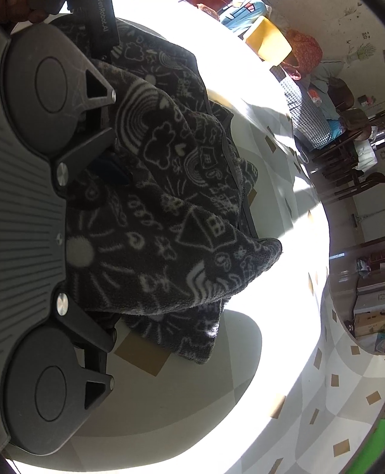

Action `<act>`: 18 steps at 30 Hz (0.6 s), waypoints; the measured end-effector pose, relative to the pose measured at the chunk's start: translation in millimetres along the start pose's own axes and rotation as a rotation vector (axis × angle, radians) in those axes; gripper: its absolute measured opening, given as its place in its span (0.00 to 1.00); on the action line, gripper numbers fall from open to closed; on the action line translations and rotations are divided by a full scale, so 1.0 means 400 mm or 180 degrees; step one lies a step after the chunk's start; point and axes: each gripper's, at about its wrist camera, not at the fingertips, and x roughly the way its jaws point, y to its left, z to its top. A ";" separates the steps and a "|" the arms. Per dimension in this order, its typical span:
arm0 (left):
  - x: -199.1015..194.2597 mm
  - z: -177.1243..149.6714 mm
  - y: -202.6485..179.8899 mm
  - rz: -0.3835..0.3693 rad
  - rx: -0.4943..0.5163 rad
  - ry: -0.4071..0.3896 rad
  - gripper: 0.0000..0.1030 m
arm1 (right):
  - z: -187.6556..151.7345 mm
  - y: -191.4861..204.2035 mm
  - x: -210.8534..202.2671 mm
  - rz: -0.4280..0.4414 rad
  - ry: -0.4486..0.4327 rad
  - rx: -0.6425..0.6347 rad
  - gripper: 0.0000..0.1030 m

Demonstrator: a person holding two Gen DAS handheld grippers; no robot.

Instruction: Fold clothes

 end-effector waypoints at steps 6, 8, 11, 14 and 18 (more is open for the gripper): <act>-0.008 0.010 0.045 0.0167 -0.0284 -0.0057 1.00 | 0.021 -0.012 -0.007 -0.0261 -0.0146 0.0107 0.75; -0.016 0.010 0.056 0.0209 -0.0306 -0.0083 1.00 | 0.024 -0.012 -0.011 -0.0349 -0.0200 0.0096 0.75; -0.021 0.009 0.064 0.0323 -0.0318 -0.0135 1.00 | 0.028 -0.013 -0.017 -0.0485 -0.0292 0.0106 0.75; -0.031 0.012 0.070 0.0386 -0.0352 -0.0221 1.00 | 0.032 -0.014 -0.023 -0.0622 -0.0384 0.0117 0.75; -0.044 0.016 0.091 0.0377 -0.0498 -0.0338 1.00 | 0.039 -0.018 -0.025 -0.0757 -0.0447 0.0163 0.75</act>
